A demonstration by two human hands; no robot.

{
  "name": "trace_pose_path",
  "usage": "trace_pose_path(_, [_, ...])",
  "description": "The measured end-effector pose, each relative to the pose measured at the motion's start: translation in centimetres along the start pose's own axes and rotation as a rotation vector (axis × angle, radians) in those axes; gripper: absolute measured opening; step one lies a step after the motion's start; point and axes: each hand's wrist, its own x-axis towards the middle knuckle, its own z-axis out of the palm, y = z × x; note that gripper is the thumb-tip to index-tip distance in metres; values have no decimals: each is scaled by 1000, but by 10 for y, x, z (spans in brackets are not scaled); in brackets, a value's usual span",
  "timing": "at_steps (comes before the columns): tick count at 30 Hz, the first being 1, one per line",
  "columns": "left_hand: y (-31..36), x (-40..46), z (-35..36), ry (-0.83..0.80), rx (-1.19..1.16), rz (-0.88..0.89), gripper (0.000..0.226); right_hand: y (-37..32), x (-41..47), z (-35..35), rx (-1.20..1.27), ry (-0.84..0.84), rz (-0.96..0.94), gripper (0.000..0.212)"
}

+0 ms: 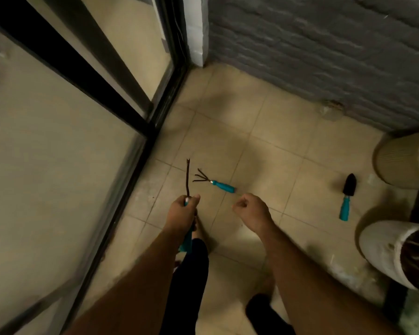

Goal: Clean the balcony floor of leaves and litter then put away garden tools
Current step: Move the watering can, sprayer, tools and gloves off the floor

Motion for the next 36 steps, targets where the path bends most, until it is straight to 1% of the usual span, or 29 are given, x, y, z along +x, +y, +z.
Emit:
trace_pose_path(3, [-2, 39, 13, 26, 3, -11, 29, -4, 40, 5, -14, -29, -10, 27])
trace_pose_path(6, [-15, 80, 31, 80, -48, -45, 25, 11, 88, 18, -84, -35, -20, 28])
trace_pose_path(9, [-42, 128, 54, 189, -113, -45, 22, 34, 150, 42, -248, -37, -79, 31])
trace_pose_path(12, [-80, 171, 78, 260, -142, -75, 22, 59, 204, 70, -380, -1, -144, 38])
trace_pose_path(15, [-118, 209, 97, 269, -196, -108, 20, 87, 253, 103, -489, 44, -199, 42])
trace_pose_path(19, [-154, 252, 110, 260, -191, -100, 30, 112, 301, 138, -600, 78, -228, 49])
trace_pose_path(24, [-172, 281, 116, 277, -182, -69, 25, 134, 326, 154, -666, 103, -282, 35])
trace_pose_path(25, [-172, 283, 117, 277, -171, -65, 25, 137, 328, 154, -645, 101, -291, 34])
trace_pose_path(27, [-170, 284, 120, 261, -173, -59, 22, 142, 326, 152, -516, 70, -268, 32])
trace_pose_path(31, [-151, 270, 135, 181, -327, -66, 5, 151, 300, 129, -67, -10, -144, 27])
trace_pose_path(33, [-136, 261, 147, 139, -322, -35, 4, 152, 278, 110, 139, -4, -114, 24])
trace_pose_path(36, [-106, 249, 172, 60, -276, 28, 4, 151, 247, 79, 295, 10, -112, 11])
